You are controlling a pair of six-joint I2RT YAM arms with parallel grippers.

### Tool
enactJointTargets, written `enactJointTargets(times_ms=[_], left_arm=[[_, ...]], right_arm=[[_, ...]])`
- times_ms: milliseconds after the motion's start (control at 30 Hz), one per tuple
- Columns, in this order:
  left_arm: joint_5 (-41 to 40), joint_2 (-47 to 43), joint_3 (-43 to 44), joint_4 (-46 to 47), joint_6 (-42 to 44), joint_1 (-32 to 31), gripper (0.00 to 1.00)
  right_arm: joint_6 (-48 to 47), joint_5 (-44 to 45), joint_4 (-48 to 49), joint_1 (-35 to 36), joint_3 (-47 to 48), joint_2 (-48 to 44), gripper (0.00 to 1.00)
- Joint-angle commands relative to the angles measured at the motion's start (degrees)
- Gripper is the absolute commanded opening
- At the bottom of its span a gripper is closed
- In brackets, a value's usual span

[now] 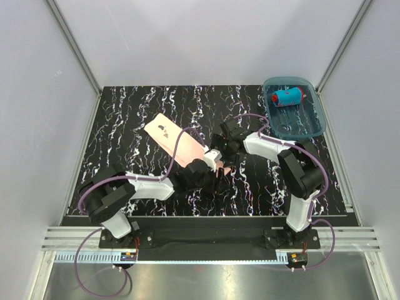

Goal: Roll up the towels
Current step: Roll the towel

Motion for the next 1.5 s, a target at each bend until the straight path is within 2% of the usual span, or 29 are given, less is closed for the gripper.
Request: enactJointTargets(times_ms=[0, 233, 400, 467, 867, 1133, 1367, 1467], left_arm=[[-8.5, -2.5, -1.3, 2.6, -0.2, -0.2, 0.59], [-13.3, -2.1, -1.1, -1.5, -1.7, 0.0, 0.57], [-16.3, -7.1, -4.2, -0.1, -1.9, 0.0, 0.57], [-17.3, -7.4, -2.8, -1.9, -0.5, 0.0, 0.57], [-16.7, -2.1, 0.9, -4.2, 0.7, 0.0, 0.57], [-18.0, -1.0, -1.8, -4.2, -1.1, 0.0, 0.56], [-15.4, -0.8, -4.0, -2.0, -3.3, 0.0, 0.56], [-14.2, -0.1, -4.3, -1.0, -3.9, 0.0, 0.56]], right_arm=[[-1.2, -1.0, 1.8, -0.3, -1.7, 0.4, 0.92], [-1.1, -1.4, 2.0, -0.2, -2.0, 1.0, 0.92], [-1.3, -1.2, 2.0, -0.3, -2.4, 1.1, 0.93], [-1.2, -1.4, 2.2, -0.3, -2.8, 1.2, 0.92], [-1.1, -1.4, 2.6, -0.3, -3.2, 1.2, 0.93], [-1.3, -0.9, 2.5, -0.3, -3.7, 0.7, 0.94], [-1.9, -0.4, 1.7, -0.4, -3.8, -0.6, 0.95], [-2.7, -0.1, 0.7, -0.6, -3.6, -2.7, 1.0]])
